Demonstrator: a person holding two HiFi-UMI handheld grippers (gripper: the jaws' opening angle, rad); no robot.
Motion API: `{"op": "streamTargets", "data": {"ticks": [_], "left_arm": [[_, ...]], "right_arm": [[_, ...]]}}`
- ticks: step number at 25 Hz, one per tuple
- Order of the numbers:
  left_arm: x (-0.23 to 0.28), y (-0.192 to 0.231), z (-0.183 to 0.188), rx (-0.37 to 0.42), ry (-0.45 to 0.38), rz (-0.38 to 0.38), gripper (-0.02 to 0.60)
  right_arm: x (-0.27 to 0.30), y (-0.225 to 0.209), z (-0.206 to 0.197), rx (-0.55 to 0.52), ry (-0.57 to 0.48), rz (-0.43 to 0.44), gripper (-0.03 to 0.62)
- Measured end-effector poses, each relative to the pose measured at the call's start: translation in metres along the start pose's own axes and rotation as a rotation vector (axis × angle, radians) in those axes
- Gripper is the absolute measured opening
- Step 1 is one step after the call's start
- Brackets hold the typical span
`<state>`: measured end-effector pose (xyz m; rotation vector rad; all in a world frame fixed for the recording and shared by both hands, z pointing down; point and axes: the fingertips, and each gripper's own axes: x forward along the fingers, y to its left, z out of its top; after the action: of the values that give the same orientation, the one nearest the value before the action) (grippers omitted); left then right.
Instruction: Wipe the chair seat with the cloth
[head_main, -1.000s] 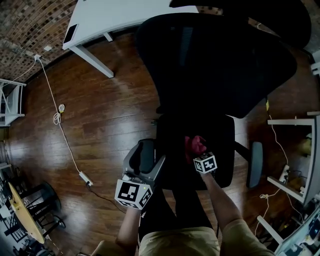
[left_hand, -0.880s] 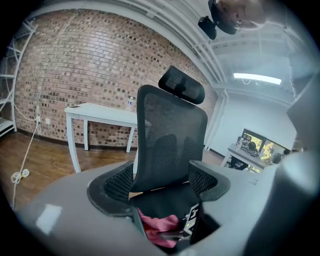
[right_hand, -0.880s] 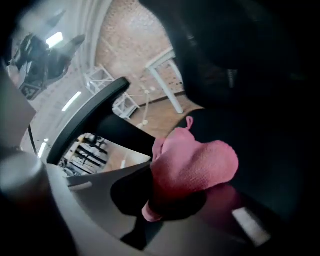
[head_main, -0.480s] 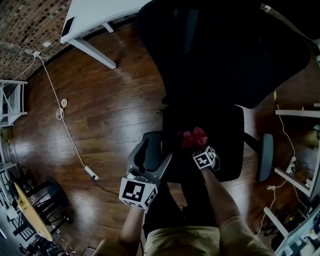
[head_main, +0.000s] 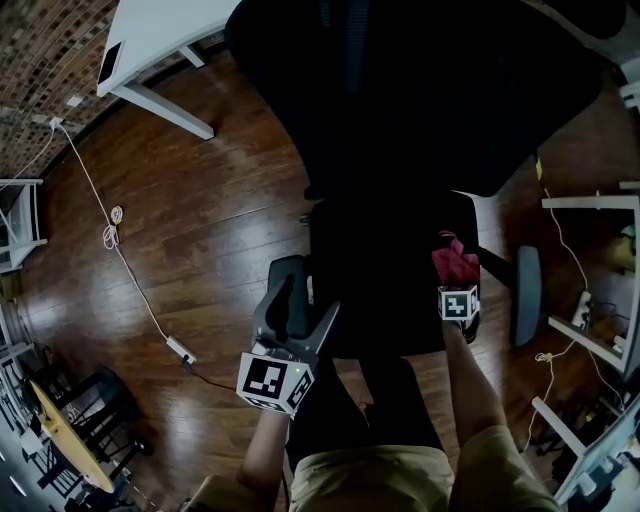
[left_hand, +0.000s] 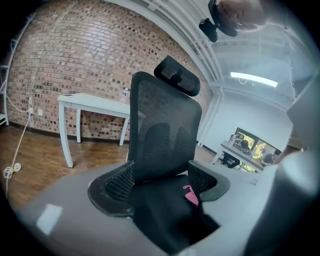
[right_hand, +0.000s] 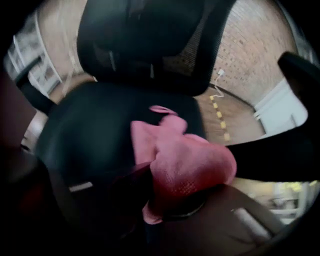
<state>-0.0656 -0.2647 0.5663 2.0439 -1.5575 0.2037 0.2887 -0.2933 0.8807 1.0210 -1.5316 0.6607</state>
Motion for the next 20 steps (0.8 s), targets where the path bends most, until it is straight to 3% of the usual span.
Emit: {"op": "streamTargets", "data": {"ticks": [2, 4, 5, 6, 8, 11, 13, 16, 18, 20], "left_arm": [[0.000, -0.002, 0.005, 0.008, -0.008, -0.002, 0.322], [-0.002, -0.001, 0.009, 0.017, -0.013, 0.002, 0.322], [-0.004, -0.001, 0.010, 0.021, -0.013, 0.005, 0.322], [-0.006, -0.001, 0.011, 0.026, -0.014, 0.008, 0.322], [-0.011, 0.001, 0.013, 0.035, -0.014, 0.016, 0.322], [-0.018, 0.005, 0.012, 0.047, -0.004, 0.031, 0.322], [-0.019, 0.004, 0.010, 0.050, 0.007, 0.034, 0.322], [-0.020, 0.003, 0.007, 0.053, 0.019, 0.017, 0.322], [-0.020, 0.001, 0.005, 0.053, 0.023, 0.007, 0.322], [-0.017, -0.004, 0.006, 0.049, 0.019, 0.001, 0.322]], "right_arm": [[-0.005, 0.096, 0.026, 0.020, -0.106, 0.330, 0.021], [-0.029, 0.208, 0.051, -0.063, -0.185, 0.663, 0.021], [-0.045, 0.256, 0.061, -0.112, -0.213, 0.786, 0.021], [-0.057, 0.295, 0.066, -0.156, -0.227, 0.869, 0.021], [-0.065, 0.348, 0.067, -0.231, -0.208, 0.927, 0.021], [-0.047, 0.366, 0.056, -0.326, -0.178, 0.860, 0.021], [-0.033, 0.336, 0.052, -0.343, -0.178, 0.756, 0.021], [-0.006, 0.213, 0.024, -0.334, -0.070, 0.386, 0.021], [0.000, 0.106, -0.007, -0.245, 0.008, 0.134, 0.021], [-0.009, 0.010, -0.034, -0.163, 0.049, -0.057, 0.021]]}}
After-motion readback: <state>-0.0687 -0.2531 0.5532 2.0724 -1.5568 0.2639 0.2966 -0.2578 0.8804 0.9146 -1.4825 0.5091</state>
